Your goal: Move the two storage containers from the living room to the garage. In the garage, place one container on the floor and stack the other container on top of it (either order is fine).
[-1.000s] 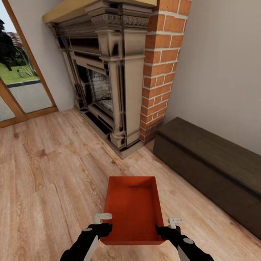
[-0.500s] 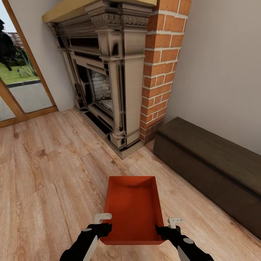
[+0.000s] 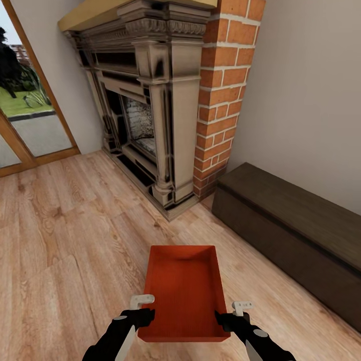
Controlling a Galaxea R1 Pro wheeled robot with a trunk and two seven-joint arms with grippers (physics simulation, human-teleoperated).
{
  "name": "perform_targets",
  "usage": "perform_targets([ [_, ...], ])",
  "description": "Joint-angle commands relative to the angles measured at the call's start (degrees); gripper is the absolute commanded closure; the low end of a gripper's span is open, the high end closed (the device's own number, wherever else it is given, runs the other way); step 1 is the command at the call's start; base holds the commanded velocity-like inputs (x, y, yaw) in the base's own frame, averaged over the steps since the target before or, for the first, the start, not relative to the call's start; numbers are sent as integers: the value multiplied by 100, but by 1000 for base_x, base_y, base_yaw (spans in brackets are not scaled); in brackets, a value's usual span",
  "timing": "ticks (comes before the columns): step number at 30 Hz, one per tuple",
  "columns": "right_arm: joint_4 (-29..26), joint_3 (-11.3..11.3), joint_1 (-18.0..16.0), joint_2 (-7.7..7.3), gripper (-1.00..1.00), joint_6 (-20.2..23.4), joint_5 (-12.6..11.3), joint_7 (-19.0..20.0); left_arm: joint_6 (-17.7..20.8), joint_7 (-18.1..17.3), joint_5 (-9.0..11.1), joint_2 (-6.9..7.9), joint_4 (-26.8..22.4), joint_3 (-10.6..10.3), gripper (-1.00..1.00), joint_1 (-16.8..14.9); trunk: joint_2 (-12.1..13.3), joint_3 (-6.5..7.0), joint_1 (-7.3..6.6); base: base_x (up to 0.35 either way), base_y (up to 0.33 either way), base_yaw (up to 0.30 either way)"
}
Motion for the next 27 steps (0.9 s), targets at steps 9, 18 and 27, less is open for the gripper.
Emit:
perform_targets([
  [9, 6, 14, -3, 1, -100, -20, -30, 9, 38, 0, 18, -8, -10, 9, -100, 0, -242, -112, 131, 0, 0, 0],
  [18, 6, 14, -3, 1, -100, -20, -30, 12, 30, 1, 15, -4, -10, 9, -100, 0, -603, -273, 329, 0, 0, 0],
  [27, 6, 14, -3, 0, -100, -24, -30, 12, 30, 6, 15, 11, -10, 9, -100, 0, -764, -345, 416, 0, 0, 0],
])
